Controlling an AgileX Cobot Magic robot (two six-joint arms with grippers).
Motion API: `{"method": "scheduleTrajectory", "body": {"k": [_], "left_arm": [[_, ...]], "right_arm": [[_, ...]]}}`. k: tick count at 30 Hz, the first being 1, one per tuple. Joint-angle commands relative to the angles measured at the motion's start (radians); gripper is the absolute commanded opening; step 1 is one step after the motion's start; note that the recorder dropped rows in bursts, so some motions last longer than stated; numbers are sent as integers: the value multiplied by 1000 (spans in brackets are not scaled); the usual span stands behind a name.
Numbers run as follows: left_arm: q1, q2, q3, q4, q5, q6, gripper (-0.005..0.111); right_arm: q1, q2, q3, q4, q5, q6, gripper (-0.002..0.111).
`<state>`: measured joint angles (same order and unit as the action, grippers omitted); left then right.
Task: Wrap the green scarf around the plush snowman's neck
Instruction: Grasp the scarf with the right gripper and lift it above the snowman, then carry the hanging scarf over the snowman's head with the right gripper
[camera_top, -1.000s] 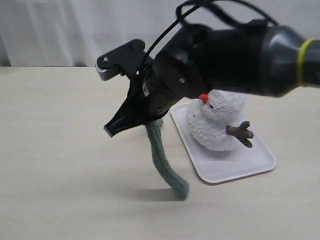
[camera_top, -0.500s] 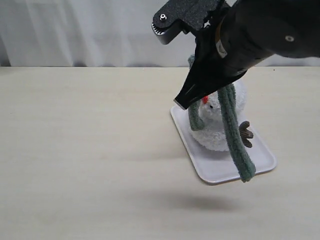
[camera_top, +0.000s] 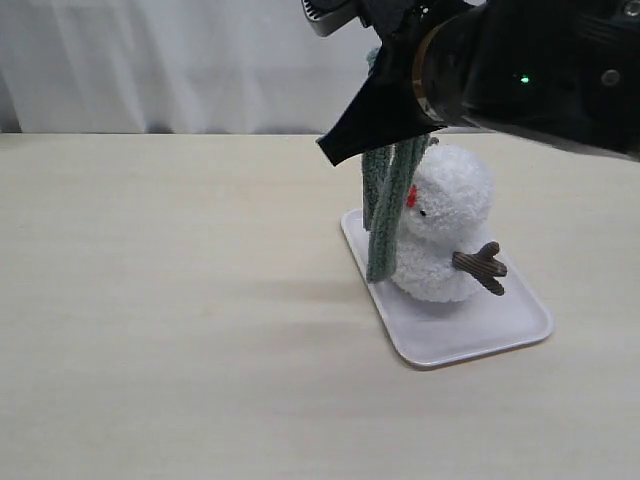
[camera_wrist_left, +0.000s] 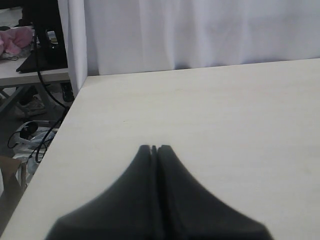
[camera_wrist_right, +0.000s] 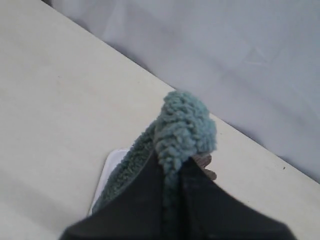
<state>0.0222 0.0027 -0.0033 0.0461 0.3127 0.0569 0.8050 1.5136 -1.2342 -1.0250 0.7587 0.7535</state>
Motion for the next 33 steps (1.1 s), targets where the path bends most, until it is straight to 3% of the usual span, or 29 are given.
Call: {"method": "scheduleTrajectory", "body": {"k": [1,18,22,33], "left_arm": [[1,-3,3,-2,-8,1,0],[1,-3,3,-4,-8,1,0],[1,-3,3,-4,-8,1,0],[1,-3,3,-4,-8,1,0]], "right_arm": [[-2,28,5,-23,-8,21,4],[-40,146,3,-193,135,104,4],[-81,146,3,-151,123,144,4],[-81,141,3,-134,75,121,4]]}}
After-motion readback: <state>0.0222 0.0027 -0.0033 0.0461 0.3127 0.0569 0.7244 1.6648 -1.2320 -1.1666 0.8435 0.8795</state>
